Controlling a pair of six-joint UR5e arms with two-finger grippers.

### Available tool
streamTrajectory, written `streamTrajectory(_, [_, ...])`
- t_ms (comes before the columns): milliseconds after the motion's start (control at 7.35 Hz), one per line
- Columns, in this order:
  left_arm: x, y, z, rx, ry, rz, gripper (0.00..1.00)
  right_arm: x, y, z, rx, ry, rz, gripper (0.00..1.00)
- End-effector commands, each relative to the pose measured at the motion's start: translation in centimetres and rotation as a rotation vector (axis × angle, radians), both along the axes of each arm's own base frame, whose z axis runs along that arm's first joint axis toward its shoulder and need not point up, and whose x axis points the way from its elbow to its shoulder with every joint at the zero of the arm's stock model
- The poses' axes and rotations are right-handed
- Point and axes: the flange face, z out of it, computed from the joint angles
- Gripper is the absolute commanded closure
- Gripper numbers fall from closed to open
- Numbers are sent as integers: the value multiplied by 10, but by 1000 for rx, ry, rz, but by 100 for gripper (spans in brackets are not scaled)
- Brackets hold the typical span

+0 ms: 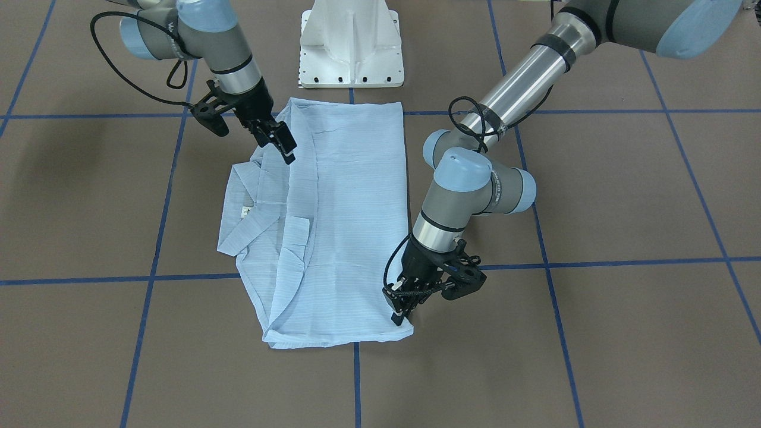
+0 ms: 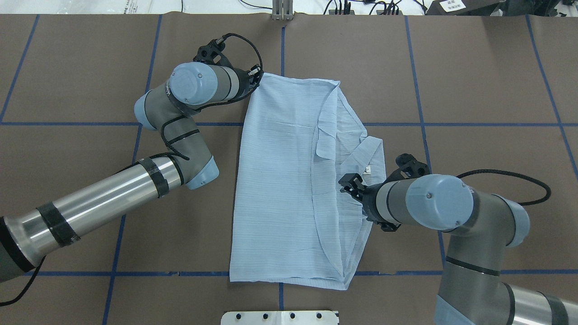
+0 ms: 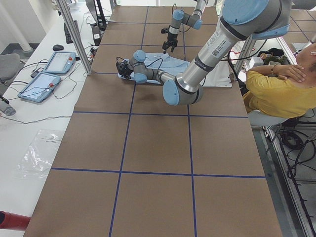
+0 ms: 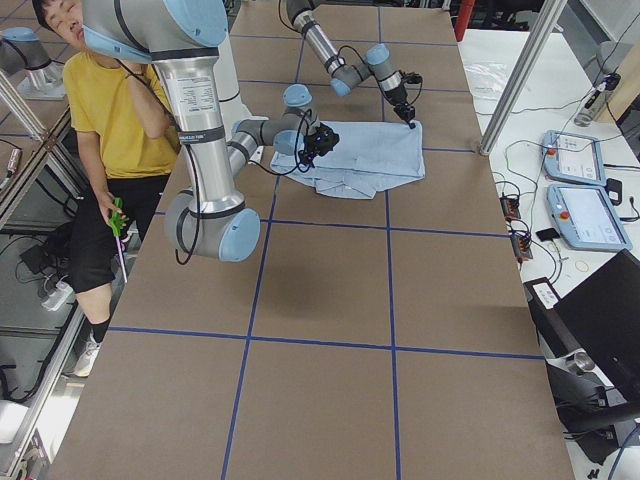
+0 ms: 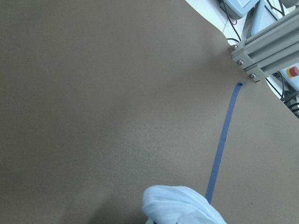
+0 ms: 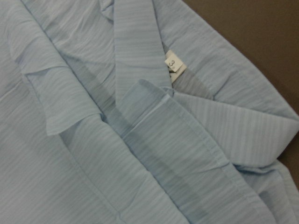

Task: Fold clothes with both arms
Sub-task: 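Release the shirt with the right gripper and move it to the hem nearest the robot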

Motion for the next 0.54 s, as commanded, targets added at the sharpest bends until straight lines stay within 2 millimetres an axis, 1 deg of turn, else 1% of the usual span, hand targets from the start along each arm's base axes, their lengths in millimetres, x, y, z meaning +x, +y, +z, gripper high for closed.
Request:
streamTrajectory(0, [-32, -1, 19, 52, -23, -7, 0, -36, 42, -2, 127, 65, -137, 0])
streamTrajectory(136, [-54, 9, 31, 90, -33, 3, 0, -51, 64, -4, 249, 208, -302, 0])
streamTrajectory(272, [-58, 13, 38, 89, -39, 6, 0, -65, 77, -21, 390, 334, -470, 0])
streamTrajectory(408, [-58, 13, 38, 89, -37, 6, 0, -72, 87, -24, 445, 401, -542, 0])
